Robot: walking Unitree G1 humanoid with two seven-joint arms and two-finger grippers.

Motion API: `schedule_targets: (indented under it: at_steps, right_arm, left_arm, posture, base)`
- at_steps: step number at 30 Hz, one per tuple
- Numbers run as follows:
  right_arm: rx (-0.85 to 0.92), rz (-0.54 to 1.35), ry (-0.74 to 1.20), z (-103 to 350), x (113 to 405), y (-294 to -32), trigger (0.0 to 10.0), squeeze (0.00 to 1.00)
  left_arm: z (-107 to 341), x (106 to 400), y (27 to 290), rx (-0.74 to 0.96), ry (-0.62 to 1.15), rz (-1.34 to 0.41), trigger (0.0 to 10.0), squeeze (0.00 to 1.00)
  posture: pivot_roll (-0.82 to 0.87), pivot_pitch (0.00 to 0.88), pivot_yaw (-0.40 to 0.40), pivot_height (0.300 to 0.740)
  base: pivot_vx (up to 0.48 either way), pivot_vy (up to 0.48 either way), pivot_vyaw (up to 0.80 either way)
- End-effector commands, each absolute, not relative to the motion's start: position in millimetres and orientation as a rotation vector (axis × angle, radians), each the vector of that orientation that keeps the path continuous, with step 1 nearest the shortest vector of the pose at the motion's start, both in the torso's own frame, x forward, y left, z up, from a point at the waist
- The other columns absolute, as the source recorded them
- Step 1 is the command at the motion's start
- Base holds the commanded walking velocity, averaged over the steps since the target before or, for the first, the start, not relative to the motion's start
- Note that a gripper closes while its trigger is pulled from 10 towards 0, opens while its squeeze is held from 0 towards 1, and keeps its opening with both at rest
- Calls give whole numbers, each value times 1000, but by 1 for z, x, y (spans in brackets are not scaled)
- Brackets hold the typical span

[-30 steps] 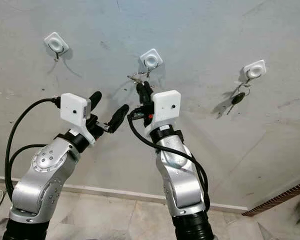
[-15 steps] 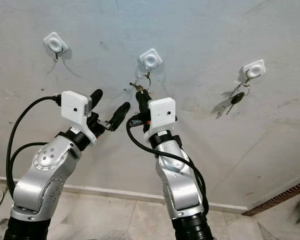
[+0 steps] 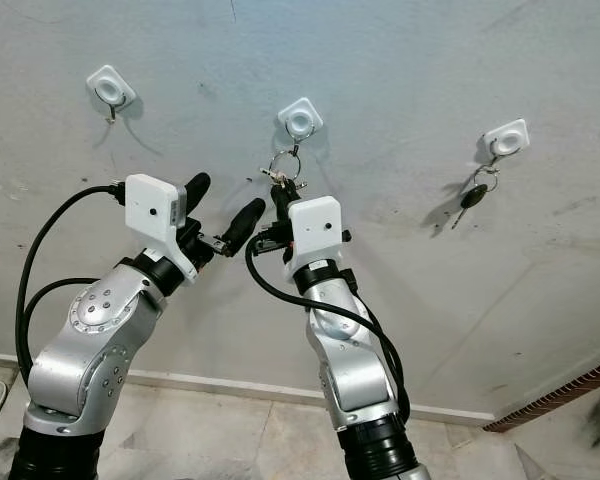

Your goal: Hang keys on a hook

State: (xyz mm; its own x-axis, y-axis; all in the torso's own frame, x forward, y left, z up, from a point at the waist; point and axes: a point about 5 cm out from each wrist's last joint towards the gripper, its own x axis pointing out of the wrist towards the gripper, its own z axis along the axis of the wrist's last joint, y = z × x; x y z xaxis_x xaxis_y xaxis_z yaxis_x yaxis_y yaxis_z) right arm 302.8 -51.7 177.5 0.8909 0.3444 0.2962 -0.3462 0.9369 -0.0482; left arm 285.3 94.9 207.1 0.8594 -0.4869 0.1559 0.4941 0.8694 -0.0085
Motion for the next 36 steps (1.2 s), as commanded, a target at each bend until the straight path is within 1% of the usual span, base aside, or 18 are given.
schedule_targets:
  at_steps: [1,14,18,21,24,26,29,33,36]
  right_arm:
    - [4,389,-261,165,300,-46,10000,1000]
    - [-38,354,-229,154,300,-56,10000,1000]
    - [-54,314,-243,156,301,-64,10000,1000]
    - [-68,279,-246,157,301,-75,10000,1000]
    - [-68,274,-245,156,301,-79,10000,1000]
    - [-91,241,-239,154,299,-90,10000,1000]
    - [-130,203,-244,154,298,-99,10000,1000]
    - [-110,163,-234,153,294,-115,10000,1000]
    - [-110,128,-226,155,288,-127,10000,1000]
  left_arm:
    - [212,286,94,-46,-162,-516,10000,0]
    - [207,283,98,-40,-143,-509,10000,0]
    - [203,280,101,-33,-133,-506,10000,0]
    - [196,276,107,-17,-110,-495,10000,0]
    - [192,274,110,-8,-98,-491,10000,0]
    - [185,269,118,10,-79,-466,10000,0]
    - [181,264,124,27,-67,-456,10000,0]
    - [169,255,137,56,-27,-424,10000,0]
    - [162,251,141,64,-4,-406,10000,0]
  posture:
    - [226,58,-64,740]
    - [223,60,-65,740]
    - [226,56,-67,740]
    - [226,56,-67,740]
    - [225,49,-68,740]
    - [221,46,-73,740]
    - [222,44,-74,740]
    - [221,33,-81,740]
    - [221,33,-81,740]
  base:
    - [0,0,0]
    - [0,0,0]
    - [0,0,0]
    - [0,0,0]
    - [0,0,0]
    - [0,0,0]
    - [0,0,0]
    - [0,0,0]
    - [0,0,0]
